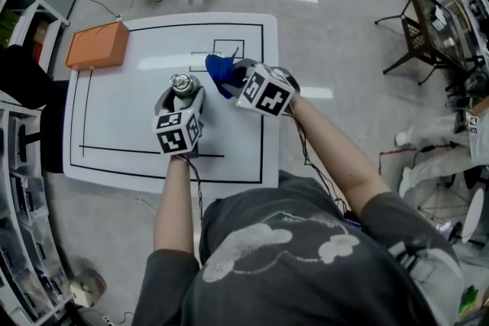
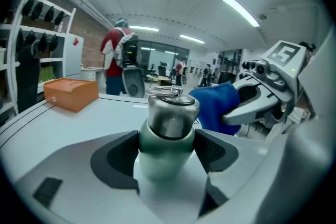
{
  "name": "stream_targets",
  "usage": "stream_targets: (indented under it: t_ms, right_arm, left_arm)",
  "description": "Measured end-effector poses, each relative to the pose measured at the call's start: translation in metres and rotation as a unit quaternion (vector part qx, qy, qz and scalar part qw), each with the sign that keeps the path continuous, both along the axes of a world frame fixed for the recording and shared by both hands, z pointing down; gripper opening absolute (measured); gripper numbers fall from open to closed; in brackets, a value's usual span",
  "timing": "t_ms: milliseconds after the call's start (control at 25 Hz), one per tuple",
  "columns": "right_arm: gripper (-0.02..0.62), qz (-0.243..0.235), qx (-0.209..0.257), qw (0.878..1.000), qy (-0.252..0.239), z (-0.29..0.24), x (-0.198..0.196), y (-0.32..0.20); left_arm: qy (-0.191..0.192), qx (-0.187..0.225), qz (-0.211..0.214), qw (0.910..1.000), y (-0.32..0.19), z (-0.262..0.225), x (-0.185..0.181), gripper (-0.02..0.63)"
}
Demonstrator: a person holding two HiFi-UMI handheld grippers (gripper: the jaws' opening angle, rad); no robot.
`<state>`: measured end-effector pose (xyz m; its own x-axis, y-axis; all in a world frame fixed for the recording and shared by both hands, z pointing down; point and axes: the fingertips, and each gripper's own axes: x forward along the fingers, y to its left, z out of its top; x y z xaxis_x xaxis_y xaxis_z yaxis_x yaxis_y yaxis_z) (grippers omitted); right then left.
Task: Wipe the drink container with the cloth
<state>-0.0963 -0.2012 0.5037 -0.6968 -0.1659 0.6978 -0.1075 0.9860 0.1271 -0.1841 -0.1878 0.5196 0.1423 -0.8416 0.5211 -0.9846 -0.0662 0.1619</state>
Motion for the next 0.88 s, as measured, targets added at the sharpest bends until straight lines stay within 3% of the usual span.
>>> stream_targets:
  t_ms: [200,440,600,880]
  right_arm:
    - [0.043,-0.020,0.007,1.000,-0.006,-0.011,-0.016,-0.003]
    - [0.043,-0.060,-0.008,0.998,-0.018,-0.021,-0.036,0.012]
    - [0.043,-0.076,-0.001,0.997,0.000,-0.014,-0.048,0.015]
    - [0.041,-0.075,-0.021,0.997,0.013,-0.003,-0.056,0.004]
  left_arm:
    - [-0.002,-0.002,0.105,0.9945,0.004,-0.001,0.006,0.333]
    - [-0.005,-0.002,0.232,0.9727,0.007,-0.003,0.015,0.333]
    - [0.001,-0.008,0.318,0.9481,0.007,-0.003,0.018,0.333]
    - [0.014,-0.008,0.448,0.8937,0.008,-0.007,0.014,0.333]
